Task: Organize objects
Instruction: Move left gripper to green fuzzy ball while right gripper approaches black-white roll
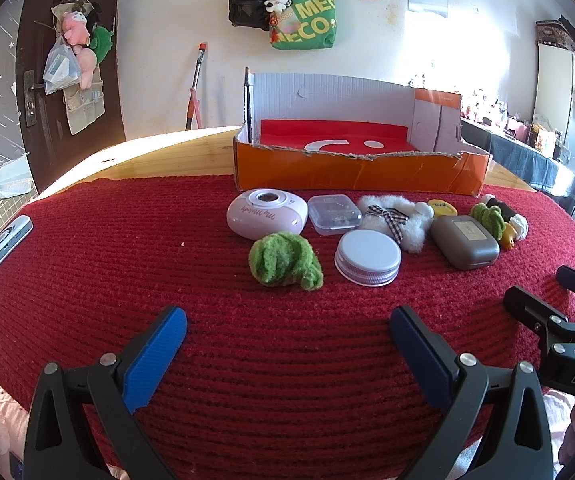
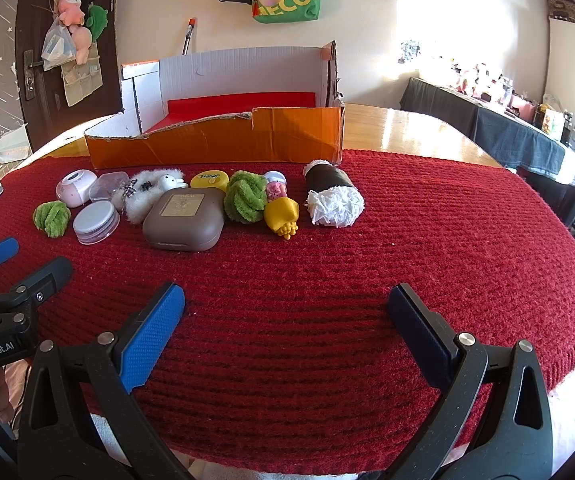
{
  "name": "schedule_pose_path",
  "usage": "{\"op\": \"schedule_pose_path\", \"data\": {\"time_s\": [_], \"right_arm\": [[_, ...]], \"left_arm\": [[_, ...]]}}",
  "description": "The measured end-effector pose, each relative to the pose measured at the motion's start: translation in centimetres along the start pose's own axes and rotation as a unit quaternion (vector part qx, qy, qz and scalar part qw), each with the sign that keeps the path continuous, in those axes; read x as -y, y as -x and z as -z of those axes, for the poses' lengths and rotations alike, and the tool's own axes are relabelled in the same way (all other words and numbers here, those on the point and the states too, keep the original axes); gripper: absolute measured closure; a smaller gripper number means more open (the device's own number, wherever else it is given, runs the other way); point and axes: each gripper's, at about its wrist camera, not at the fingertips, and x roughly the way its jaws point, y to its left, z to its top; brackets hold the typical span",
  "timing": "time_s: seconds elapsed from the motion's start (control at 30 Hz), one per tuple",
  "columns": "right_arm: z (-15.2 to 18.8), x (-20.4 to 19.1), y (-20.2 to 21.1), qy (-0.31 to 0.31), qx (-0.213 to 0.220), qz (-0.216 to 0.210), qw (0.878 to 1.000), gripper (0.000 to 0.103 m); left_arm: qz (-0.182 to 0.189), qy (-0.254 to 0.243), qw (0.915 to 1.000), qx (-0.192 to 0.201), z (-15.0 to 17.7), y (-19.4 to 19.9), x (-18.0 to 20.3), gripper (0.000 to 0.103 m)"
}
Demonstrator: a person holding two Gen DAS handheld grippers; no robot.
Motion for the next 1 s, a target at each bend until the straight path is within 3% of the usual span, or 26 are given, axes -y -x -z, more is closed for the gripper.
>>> {"op": "schedule_pose_path", "data": {"time_s": [1.0], "right_arm": [[-2.7,1.7,-0.6,-0.014,-0.006,-0.001,1.0,0.0]], "left_arm": [[0.054,-0.024,0.9981,-0.013,-2.4,-0.1,-0.9,0.0]]}}
